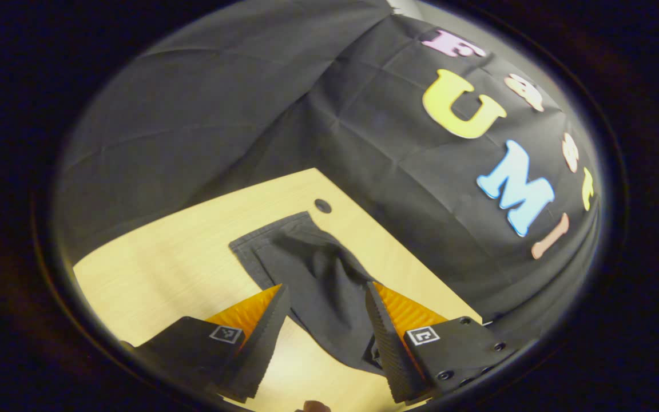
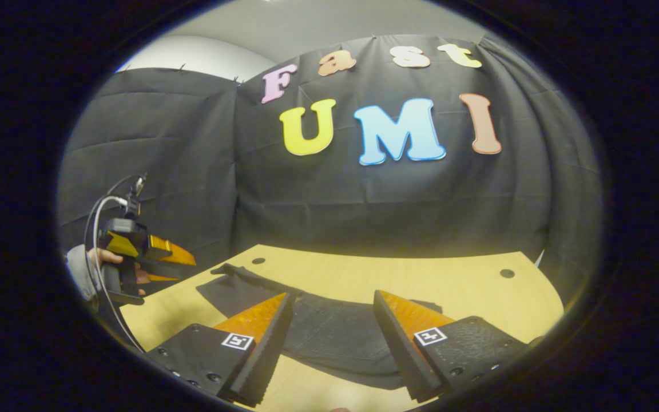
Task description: Grasp the waist and the cuffs of the jeans and fold them to make the two legs overlap; first hold the waist and fold one-third of the jeans toward the cuffs, then hold the cuffs and fold the remaining one-third in the same direction to finish folding.
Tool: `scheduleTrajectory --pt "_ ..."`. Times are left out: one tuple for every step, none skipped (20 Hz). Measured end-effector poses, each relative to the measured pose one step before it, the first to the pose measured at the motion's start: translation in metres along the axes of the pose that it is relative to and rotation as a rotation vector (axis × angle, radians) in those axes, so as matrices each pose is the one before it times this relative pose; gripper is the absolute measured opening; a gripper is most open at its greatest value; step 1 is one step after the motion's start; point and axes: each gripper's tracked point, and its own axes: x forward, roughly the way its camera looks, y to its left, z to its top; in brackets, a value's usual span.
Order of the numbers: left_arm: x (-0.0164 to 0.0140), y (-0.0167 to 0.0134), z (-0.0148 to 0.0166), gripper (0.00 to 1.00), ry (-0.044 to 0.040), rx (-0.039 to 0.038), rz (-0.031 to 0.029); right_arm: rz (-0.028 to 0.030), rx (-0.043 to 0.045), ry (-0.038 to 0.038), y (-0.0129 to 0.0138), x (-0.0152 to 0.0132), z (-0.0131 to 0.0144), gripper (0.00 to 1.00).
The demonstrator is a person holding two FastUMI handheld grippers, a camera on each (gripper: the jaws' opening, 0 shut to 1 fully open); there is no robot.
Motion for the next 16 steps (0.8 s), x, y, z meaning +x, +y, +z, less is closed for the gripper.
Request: scheduleTrajectory --pt "0.00650 0.01091 -0.00208 0.89 0.02043 -0.02665 0.02280 -0.02073 0.00338 -0.01305 -0.01027 -0.00674 0.00896 0.86" --pt "0.00742 0.00762 -0.00268 0.89 0.02220 -0.02503 0.02428 -0.02786 0.00485 -0.01049 -0.01151 -0.00620 0.00675 0.86" --pt "0.00840 0.00773 -0.00376 0.89 0.02635 -0.02543 0.01947 -0.03138 0.00101 -0.01013 -0.01325 -0.00512 0.00692 0.86" --pt "0.00562 0.00522 -0.00496 0.89 0.02587 -0.03328 0.02183 -0.03784 -0.00686 -0.01016 -0.01303 -0.00218 0.00522 0.88" --pt "0.00869 0.00552 -0.00309 0.89 0.02784 -0.03472 0.01537 -0.03296 -0.00973 -0.00478 -0.01336 -0.00132 0.00413 0.88" --pt "0.01000 0.00616 -0.00180 0.89 0.02401 -0.03751 0.01396 -0.02501 -0.01241 -0.00109 -0.01049 -0.00381 0.00107 0.89" --pt "0.00842 0.00367 -0.00121 0.89 0.02530 -0.03712 0.00473 -0.01814 -0.00467 0.00308 -0.00928 -0.00177 0.00080 0.89" --pt "0.00816 0.00457 0.00324 0.89 0.01554 -0.03347 0.00579 -0.00775 0.00897 0.00322 -0.00536 -0.00109 0.00184 0.91" --pt "0.00726 0.00283 0.00354 0.89 0.01225 -0.02818 0.00364 -0.00451 0.01430 -0.00194 -0.00235 -0.00139 0.00376 0.92" --pt "0.00481 0.00170 0.00235 0.89 0.01132 -0.01420 0.00086 -0.01036 0.00757 -0.00600 -0.00113 0.00164 0.00250 0.94" --pt "0.00643 0.00547 0.00340 0.89 0.00823 -0.00285 0.01769 -0.01815 0.00812 -0.00229 -0.00329 0.00034 0.00149 0.94" --pt "0.00771 0.00489 0.00394 0.89 0.00700 -0.00384 0.01538 -0.01717 0.01234 -0.00017 -0.00127 -0.00036 -0.00075 0.94" --pt "0.00781 0.00195 0.00413 0.89 0.00893 -0.01091 0.00124 -0.01129 0.01635 0.00417 0.00051 -0.00031 -0.00038 0.94" --pt "0.00403 0.00006 0.00330 0.89 0.01044 -0.01231 -0.01431 -0.00194 0.01328 0.00427 0.00291 -0.00014 -0.00125 1.00" --pt "0.00478 0.00173 0.00035 0.89 0.01178 -0.00677 -0.00039 -0.00443 0.00275 0.00862 0.00394 0.00124 -0.00191 0.94" --pt "0.00388 0.00242 -0.00203 0.88 0.01460 -0.00504 0.00400 -0.01071 -0.00733 0.00585 0.00142 0.00142 -0.00237 0.94"
